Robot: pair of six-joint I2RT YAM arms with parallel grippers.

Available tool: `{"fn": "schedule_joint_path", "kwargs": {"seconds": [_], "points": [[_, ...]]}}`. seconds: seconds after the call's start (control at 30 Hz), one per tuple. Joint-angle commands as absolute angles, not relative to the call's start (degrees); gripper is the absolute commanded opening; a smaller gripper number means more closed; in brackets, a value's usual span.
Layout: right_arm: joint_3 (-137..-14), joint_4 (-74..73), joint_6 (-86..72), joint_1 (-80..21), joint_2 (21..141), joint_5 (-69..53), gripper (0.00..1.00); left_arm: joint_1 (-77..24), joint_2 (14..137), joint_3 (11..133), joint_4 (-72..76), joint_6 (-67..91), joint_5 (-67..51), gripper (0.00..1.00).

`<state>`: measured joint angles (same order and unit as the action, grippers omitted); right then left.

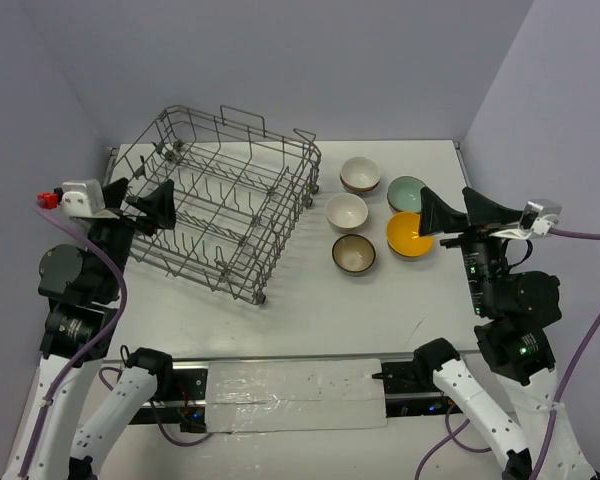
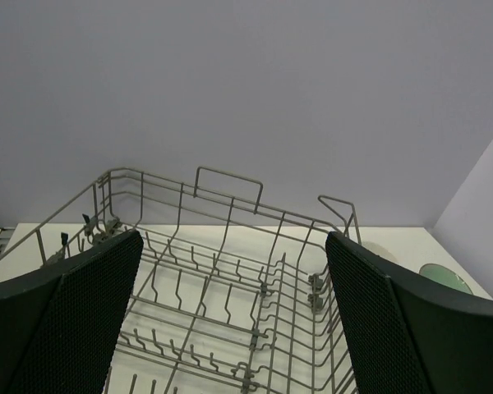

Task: Load the bowls into the dish rack

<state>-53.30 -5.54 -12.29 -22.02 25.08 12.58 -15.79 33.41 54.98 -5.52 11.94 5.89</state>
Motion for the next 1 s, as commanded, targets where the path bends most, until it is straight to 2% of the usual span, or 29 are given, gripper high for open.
{"fn": "schedule_joint_path", "kwargs": {"seconds": [0.0,0.27,0.5,0.63,0.77,0.97], "points": [[-54.1,-6.8,-14.0,-22.8,26.5,12.5,1.00,-16.0,32.8,56.6,-8.4,13.3,6.4,0.99],[-48.3,-6.5,-19.2,-22.7,30.4,7.2,1.00,-16.0,34.9,57.5,-13.6,15.6,10.2,0.99],[-50.6,-19.2,-25.7,-22.8,45.4,13.8,1.00,-16.1,34.5,53.1,-12.0,15.9,11.2,0.99],[-51.1,-24.6,-31.5,-22.8,54.7,12.7,1.00,-16.0,34.2,51.0,-10.6,15.8,12.1,0.99],[-50.6,-26.5,-38.9,-22.9,64.9,13.0,0.94,-16.1,34.0,49.8,-10.3,15.6,12.7,0.99],[-48.5,-25.7,-43.9,-22.9,72.2,17.8,0.83,-16.1,32.5,47.9,-9.4,15.1,13.5,0.99]]}}
